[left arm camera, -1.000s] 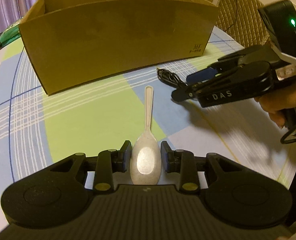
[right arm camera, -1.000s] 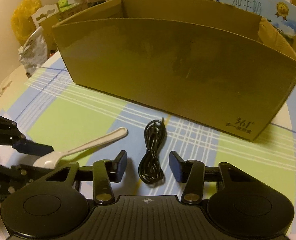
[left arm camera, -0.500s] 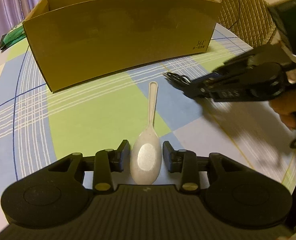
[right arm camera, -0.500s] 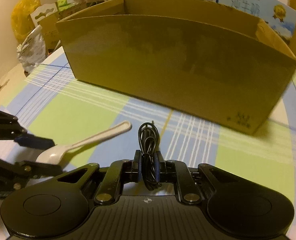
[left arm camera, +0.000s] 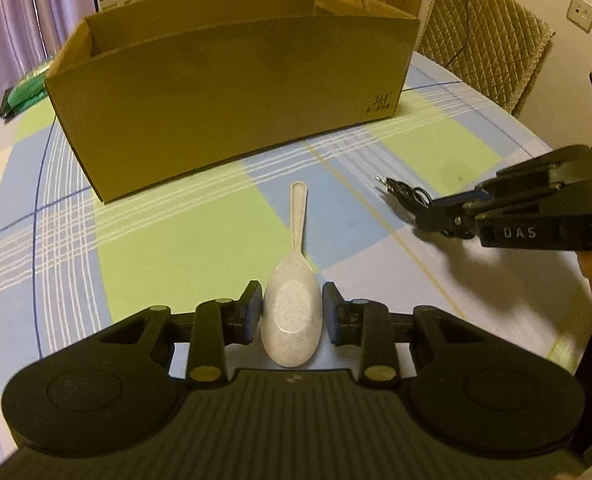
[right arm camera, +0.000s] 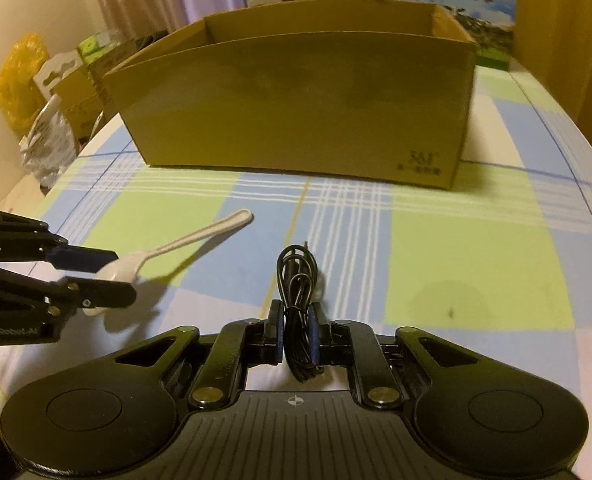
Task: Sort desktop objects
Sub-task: 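Lift the white spoon and black cable and hold them above the table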
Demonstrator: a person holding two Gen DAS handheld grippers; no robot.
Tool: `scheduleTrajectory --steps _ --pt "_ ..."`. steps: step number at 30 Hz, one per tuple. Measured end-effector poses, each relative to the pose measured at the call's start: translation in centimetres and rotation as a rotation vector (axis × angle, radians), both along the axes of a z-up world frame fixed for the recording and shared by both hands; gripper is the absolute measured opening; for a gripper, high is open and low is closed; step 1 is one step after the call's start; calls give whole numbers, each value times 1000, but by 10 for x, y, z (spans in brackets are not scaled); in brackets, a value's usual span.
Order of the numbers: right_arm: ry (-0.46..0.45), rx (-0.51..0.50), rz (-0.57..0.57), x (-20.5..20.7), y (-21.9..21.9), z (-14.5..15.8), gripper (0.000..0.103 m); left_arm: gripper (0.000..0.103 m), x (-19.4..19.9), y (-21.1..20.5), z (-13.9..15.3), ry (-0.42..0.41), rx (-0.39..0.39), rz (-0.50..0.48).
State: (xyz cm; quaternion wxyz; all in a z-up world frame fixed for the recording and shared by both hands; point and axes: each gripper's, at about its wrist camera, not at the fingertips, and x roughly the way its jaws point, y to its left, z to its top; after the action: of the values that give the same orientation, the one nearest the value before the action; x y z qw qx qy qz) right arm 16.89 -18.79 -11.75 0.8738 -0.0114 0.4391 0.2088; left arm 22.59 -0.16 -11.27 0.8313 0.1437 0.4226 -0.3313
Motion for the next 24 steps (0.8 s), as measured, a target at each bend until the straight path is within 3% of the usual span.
scheduleTrajectory --steps 7,15,20,24 --pt "2 -16 -5 -13 -10 -6 9 27 -7 -21 -8 16 42 -68" --pt "-21 -1 -11 -16 -16 -8 9 28 -3 -26 -21 13 33 -49" --pt "-31 13 -16 -16 -17 -9 9 37 -2 -27 -23 -5 22 -45" --pt "-36 22 -25 -14 -18 -10 9 37 -2 -31 -24 -20 22 -56"
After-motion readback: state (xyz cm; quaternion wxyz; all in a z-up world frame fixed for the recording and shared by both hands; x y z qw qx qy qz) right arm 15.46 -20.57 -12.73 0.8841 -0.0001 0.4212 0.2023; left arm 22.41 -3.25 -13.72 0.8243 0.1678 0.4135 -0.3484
